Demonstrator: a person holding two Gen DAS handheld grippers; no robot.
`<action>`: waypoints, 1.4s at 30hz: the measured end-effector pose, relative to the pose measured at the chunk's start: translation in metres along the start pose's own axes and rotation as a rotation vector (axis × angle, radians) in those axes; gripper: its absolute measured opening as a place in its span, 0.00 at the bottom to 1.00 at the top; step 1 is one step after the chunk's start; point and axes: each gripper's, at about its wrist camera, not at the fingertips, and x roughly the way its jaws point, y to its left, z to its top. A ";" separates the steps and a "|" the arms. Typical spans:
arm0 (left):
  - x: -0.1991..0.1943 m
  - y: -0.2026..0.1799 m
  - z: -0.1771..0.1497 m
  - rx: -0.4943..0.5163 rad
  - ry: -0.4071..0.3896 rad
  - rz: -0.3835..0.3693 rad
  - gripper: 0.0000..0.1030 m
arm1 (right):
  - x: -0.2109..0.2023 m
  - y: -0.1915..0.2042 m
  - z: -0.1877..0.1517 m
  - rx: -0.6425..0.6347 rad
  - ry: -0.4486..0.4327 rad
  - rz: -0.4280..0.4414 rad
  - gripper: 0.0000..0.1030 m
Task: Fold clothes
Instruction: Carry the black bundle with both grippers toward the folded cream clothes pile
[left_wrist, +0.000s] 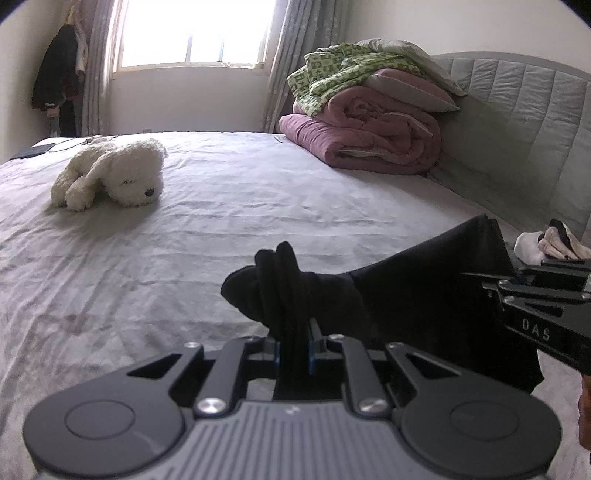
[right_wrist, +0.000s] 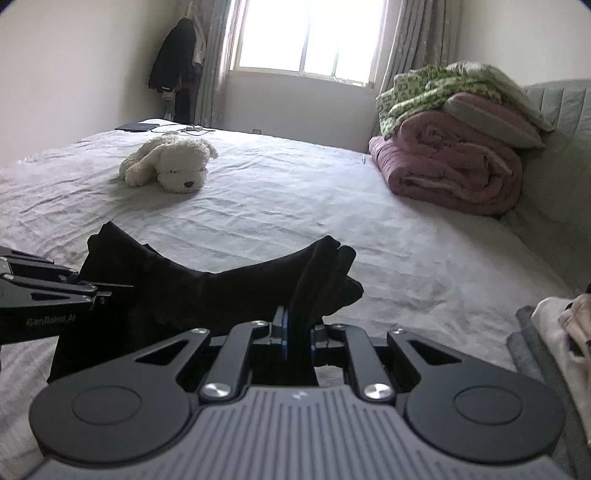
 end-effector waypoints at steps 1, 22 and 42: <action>-0.001 -0.002 -0.001 -0.002 0.000 0.000 0.12 | -0.001 0.000 0.000 -0.006 -0.004 -0.004 0.12; -0.031 -0.047 0.015 -0.060 -0.134 0.033 0.12 | -0.025 -0.014 0.004 -0.147 -0.141 -0.110 0.12; -0.036 -0.096 0.062 -0.106 -0.227 -0.051 0.11 | -0.049 -0.081 0.020 -0.051 -0.262 -0.150 0.11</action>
